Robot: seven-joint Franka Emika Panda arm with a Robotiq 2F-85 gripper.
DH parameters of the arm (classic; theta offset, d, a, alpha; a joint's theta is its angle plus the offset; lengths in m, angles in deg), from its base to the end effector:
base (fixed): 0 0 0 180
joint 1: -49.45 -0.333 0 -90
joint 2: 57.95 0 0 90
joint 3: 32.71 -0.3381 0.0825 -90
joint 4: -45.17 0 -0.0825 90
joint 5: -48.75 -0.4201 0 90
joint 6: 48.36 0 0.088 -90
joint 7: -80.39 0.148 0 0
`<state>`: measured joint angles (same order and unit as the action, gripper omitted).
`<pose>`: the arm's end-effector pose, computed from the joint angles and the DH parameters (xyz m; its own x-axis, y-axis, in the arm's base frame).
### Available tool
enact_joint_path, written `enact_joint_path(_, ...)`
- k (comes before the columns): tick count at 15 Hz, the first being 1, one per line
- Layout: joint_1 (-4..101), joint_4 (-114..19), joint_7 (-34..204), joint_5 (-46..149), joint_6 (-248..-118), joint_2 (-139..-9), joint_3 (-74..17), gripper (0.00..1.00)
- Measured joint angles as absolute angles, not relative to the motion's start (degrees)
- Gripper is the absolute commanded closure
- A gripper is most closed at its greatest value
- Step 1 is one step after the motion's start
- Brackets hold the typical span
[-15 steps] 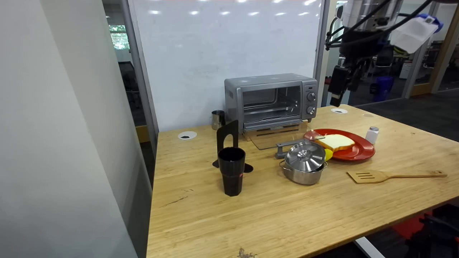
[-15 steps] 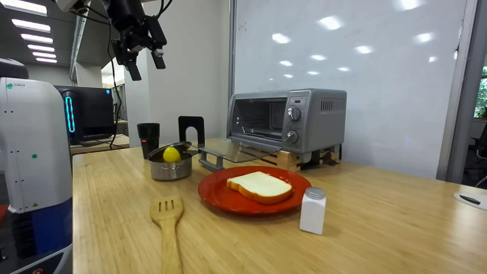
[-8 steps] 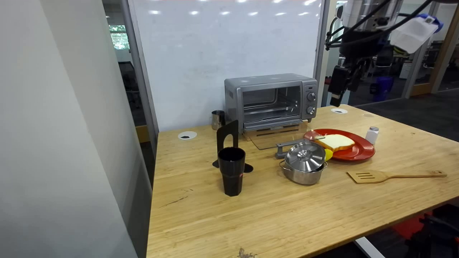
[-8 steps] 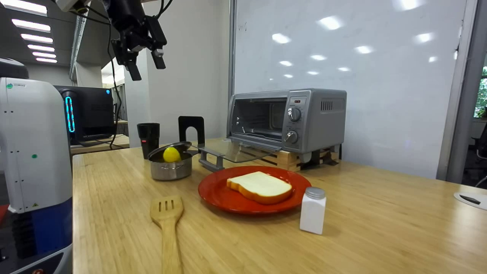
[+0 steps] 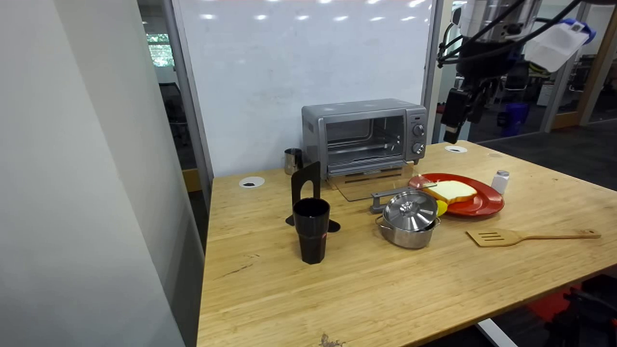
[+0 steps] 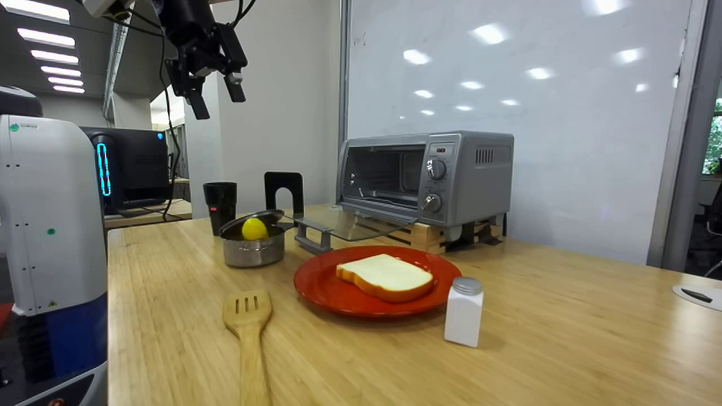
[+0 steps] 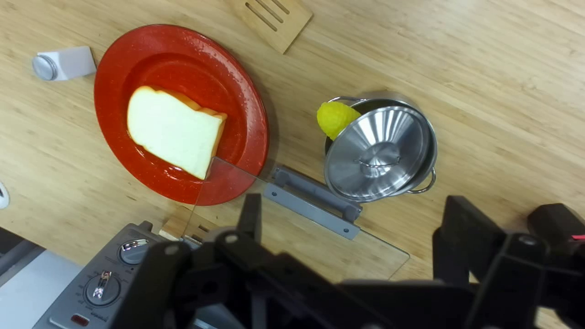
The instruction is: Remove the lid from the pot
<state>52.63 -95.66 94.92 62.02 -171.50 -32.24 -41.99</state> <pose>0.4513 0.0308 0.4360 0.9839 -0.0216 0.1776 -0.0642 -0.9691 0.2380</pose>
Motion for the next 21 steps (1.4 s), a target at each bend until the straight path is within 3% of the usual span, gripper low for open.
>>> enact_joint_path(21,52.63,-95.01,94.37,61.95,-171.50,-32.39,-40.15,0.00)
